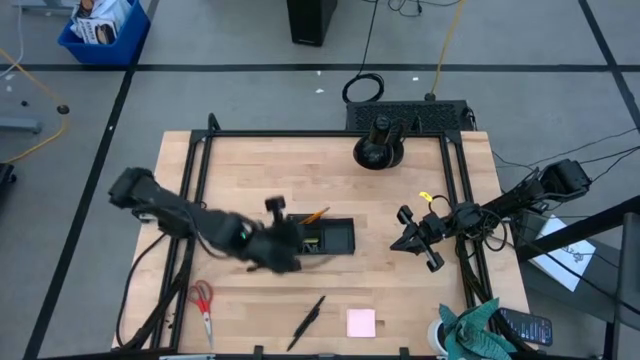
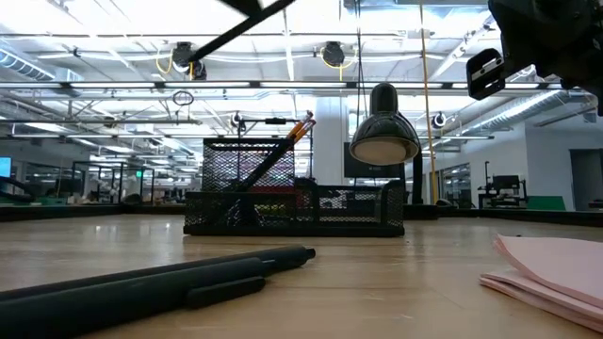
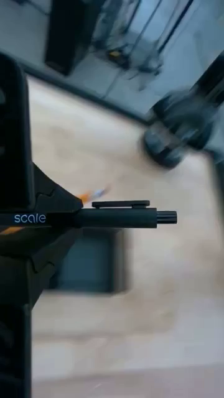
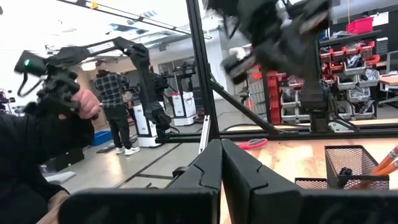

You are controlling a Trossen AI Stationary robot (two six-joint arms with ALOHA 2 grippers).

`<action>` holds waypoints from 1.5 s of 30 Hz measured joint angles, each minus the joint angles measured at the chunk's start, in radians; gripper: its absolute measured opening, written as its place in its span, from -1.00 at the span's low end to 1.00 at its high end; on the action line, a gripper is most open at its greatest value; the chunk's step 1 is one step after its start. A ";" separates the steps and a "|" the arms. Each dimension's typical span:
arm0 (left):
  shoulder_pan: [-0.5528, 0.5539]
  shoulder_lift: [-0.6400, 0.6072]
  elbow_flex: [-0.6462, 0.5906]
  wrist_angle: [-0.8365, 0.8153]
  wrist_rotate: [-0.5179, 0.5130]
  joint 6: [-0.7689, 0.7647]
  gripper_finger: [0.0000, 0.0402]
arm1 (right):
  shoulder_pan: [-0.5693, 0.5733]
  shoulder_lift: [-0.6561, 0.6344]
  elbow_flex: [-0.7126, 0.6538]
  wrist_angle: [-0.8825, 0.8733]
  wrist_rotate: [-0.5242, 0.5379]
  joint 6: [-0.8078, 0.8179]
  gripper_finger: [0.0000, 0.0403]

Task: Pick and place office supplies into organizer
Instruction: Put the black pen into the black desk organizer

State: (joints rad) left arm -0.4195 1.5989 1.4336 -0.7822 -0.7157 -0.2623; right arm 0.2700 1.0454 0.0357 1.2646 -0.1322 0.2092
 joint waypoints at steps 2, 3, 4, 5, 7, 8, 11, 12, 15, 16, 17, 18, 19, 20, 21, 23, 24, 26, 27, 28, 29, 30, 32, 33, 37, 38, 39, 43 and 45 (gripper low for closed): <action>0.043 -0.058 -0.051 0.135 0.025 0.108 -0.94 | 0.000 0.000 0.000 0.001 -0.001 0.000 -1.00; 0.067 -0.089 -0.088 0.225 0.075 0.165 -0.95 | 0.000 0.000 0.000 0.004 -0.002 0.000 -1.00; 0.090 -0.120 -0.130 0.323 0.130 0.216 -0.95 | 0.000 0.000 0.000 0.004 -0.002 0.000 -1.00; 0.117 -0.152 -0.180 0.427 0.188 0.252 -0.95 | 0.000 0.000 0.001 0.004 -0.002 0.000 -1.00; 0.167 -0.204 -0.297 0.628 0.298 0.288 -0.92 | 0.000 0.000 0.001 0.004 -0.002 0.005 -1.00; 0.191 -0.222 -0.363 0.729 0.343 0.298 -0.90 | 0.000 0.000 0.001 0.006 -0.002 0.014 -1.00; 0.235 -0.241 -0.555 0.983 0.447 0.304 -0.88 | 0.000 0.000 0.001 0.021 -0.006 0.031 -1.00; 0.248 -0.241 -0.618 1.069 0.470 0.296 -0.89 | 0.000 0.000 0.001 0.021 -0.017 0.033 -1.00; 0.279 -0.222 -0.759 1.299 0.506 0.262 -0.93 | 0.000 0.000 0.001 0.019 -0.038 0.033 -1.00; 0.287 -0.214 -0.795 1.359 0.510 0.257 -0.94 | 0.000 0.000 0.001 0.018 -0.046 0.034 -1.00; 0.292 -0.210 -0.829 1.396 0.514 0.253 -0.95 | 0.000 0.000 0.001 0.021 -0.052 0.033 -1.00; 0.296 -0.207 -0.853 1.423 0.521 0.253 -0.95 | 0.000 0.000 0.001 0.026 -0.052 0.033 -1.00; 0.299 -0.203 -0.864 1.447 0.527 0.253 -0.95 | 0.000 0.000 0.001 0.027 -0.053 0.032 -1.00; 0.302 -0.200 -0.871 1.459 0.530 0.251 -0.93 | 0.000 0.000 0.001 0.029 -0.053 0.026 -1.00; 0.307 -0.197 -0.877 1.459 0.530 0.243 -0.92 | 0.000 0.000 0.001 0.033 -0.053 0.018 -1.00; 0.318 -0.178 -0.883 1.441 0.532 0.229 -0.90 | 0.000 0.000 0.001 0.034 -0.053 0.009 -1.00; 0.321 -0.164 -0.883 1.437 0.534 0.225 -0.90 | 0.000 0.000 0.001 0.037 -0.052 0.007 -1.00; 0.322 -0.139 -0.881 1.436 0.541 0.226 -0.91 | 0.000 0.000 0.000 0.046 -0.051 -0.005 -1.00; 0.321 -0.126 -0.879 1.436 0.542 0.228 -0.92 | 0.000 0.000 0.001 0.049 -0.051 -0.015 -1.00; 0.321 -0.113 -0.879 1.428 0.544 0.229 -0.93 | 0.000 0.000 0.001 0.050 -0.051 -0.024 -1.00; 0.326 -0.098 -0.879 1.418 0.544 0.229 -0.94 | 0.000 0.000 0.001 0.049 -0.051 -0.035 -1.00; 0.330 -0.083 -0.879 1.409 0.544 0.230 -0.94 | 0.000 0.000 0.001 0.049 -0.050 -0.041 -1.00; 0.337 -0.067 -0.880 1.383 0.548 0.230 -0.93 | 0.000 0.000 0.001 0.049 -0.050 -0.049 -1.00; 0.338 -0.060 -0.880 1.381 0.550 0.230 -0.91 | 0.000 0.000 0.001 0.049 -0.050 -0.053 -1.00; 0.346 -0.054 -0.876 1.332 0.552 0.221 -0.88 | -0.001 0.000 0.001 0.047 -0.047 -0.065 -1.00; 0.348 -0.054 -0.876 1.327 0.553 0.219 -0.88 | -0.002 0.000 0.001 0.047 -0.047 -0.065 -1.00; 0.348 -0.054 -0.876 1.324 0.552 0.218 -0.89 | -0.002 0.000 0.001 0.047 -0.047 -0.065 -1.00; 0.347 -0.054 -0.876 1.320 0.554 0.220 -0.92 | -0.002 0.000 0.001 0.047 -0.046 -0.072 -1.00; 0.348 -0.054 -0.876 1.318 0.554 0.215 -0.89 | -0.002 0.000 0.001 0.043 -0.046 -0.072 -1.00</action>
State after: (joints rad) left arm -0.0719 1.5448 0.5571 0.5359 -0.1613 -0.0473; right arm 0.2680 1.0451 0.0364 1.3081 -0.1783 0.1368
